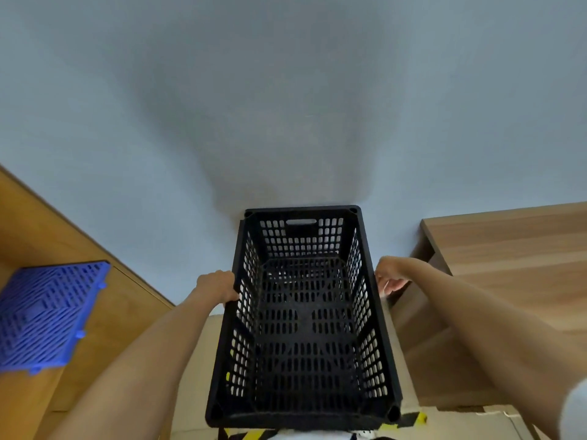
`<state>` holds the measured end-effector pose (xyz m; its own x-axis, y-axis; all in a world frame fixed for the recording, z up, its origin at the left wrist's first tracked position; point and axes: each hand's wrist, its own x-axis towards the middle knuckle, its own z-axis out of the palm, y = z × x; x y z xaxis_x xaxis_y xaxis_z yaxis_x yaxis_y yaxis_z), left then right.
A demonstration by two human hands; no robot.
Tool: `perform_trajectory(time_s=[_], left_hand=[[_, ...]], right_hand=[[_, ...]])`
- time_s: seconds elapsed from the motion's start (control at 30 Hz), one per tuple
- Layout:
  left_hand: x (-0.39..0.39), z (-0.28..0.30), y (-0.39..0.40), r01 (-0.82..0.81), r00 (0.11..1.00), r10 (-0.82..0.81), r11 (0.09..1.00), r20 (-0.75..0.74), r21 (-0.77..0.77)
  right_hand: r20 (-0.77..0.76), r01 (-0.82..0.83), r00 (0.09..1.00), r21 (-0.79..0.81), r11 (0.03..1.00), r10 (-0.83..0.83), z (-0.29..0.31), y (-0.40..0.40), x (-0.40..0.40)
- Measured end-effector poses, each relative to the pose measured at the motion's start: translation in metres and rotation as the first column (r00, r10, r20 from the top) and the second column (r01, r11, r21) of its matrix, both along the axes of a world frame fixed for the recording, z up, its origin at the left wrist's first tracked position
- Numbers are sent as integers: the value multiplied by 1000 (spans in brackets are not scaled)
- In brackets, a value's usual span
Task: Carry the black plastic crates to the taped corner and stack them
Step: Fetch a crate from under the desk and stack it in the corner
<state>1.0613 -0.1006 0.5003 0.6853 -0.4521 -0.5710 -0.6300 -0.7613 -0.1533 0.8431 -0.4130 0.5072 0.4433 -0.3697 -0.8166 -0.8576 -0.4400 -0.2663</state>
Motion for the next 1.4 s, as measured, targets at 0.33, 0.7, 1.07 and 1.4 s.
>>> perform_trajectory(time_s=[0.33,0.7,1.07,1.4], left_hand=[[-22,-1,-8,-59,991,49,995,121,78],[-38,-10,3,-175,969,163,983,185,51],[-34,-13,-6,-151,965,143,988,221,20],[-26,-20,4,-150,966,156,988,205,-42]], right_hand=[[61,-231,970,-54,971,234,-13,-14,-7],[200,-267,930,-214,940,309,-24,-12,5],[192,-252,937,-208,945,293,-39,-21,3],[101,-245,957,-215,946,271,-34,-13,17]])
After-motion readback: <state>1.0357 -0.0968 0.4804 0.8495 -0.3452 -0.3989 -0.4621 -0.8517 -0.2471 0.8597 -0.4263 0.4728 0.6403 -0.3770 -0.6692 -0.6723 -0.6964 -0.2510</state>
